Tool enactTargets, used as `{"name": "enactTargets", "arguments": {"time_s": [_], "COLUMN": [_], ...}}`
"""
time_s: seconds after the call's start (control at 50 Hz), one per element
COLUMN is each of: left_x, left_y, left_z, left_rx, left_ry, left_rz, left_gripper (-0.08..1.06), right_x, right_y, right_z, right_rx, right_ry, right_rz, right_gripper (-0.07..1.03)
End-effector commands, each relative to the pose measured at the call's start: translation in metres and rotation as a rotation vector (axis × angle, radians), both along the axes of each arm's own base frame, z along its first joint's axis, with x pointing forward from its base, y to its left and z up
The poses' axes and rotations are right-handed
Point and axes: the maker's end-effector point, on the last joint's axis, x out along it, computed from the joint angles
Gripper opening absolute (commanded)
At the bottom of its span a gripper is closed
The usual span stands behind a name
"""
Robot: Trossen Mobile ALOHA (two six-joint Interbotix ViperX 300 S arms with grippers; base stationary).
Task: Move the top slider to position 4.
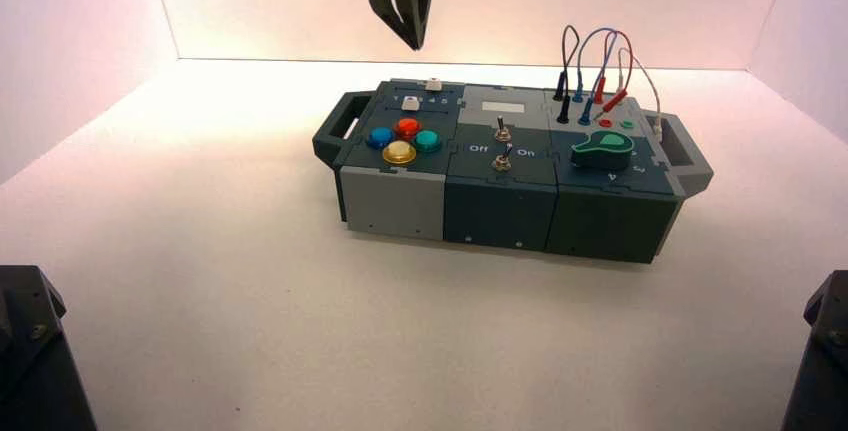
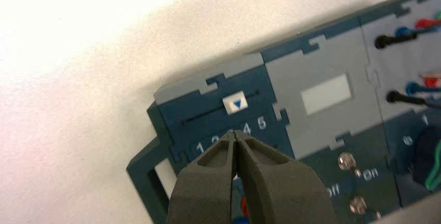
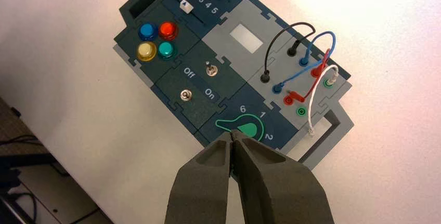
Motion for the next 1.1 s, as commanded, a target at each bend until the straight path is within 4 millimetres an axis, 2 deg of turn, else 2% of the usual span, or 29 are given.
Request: {"name": "enactTargets", "arguments": {"time_s": [0.02,0.28,0.44,0.84,1.1], "left_x": [-0.005,-0.014,-0.012,-0.015,-0.019], "left_y": [0.001,0.009,0.009,0.013,0.015], "left_z": [0.031,0.034,0.034,0.016,0.035], "left_rx": [-0.023,-0.006,-0.01,-0.02,-0.032], "left_ry": [-0.053,-0.084,-0.122,-0.161,-0.179], "left_rz": [-0.038,-0.132,-0.166,-0.164,-0.167], "left_gripper": [-0.03,-0.03,-0.03,-0.03,-0.03], "right_x": [0.003,-0.003,-0.004,-0.005,-0.009], "right_y": [0.0,-0.002,-0.003,-0.002,-0.003], "right_z": [0.006,0.008,0.012,0.008,0.003], "right_rx": [0.006,0.01,0.014,0.021,0.02], "right_ry": [-0.031,-0.07,-0.092,-0.079,-0.069], "right_rz": [-0.003,-0.009,-0.011,-0.018,-0.019], "right_gripper": [-0.02,-0.02,-0.02,-0.02,-0.02]}}
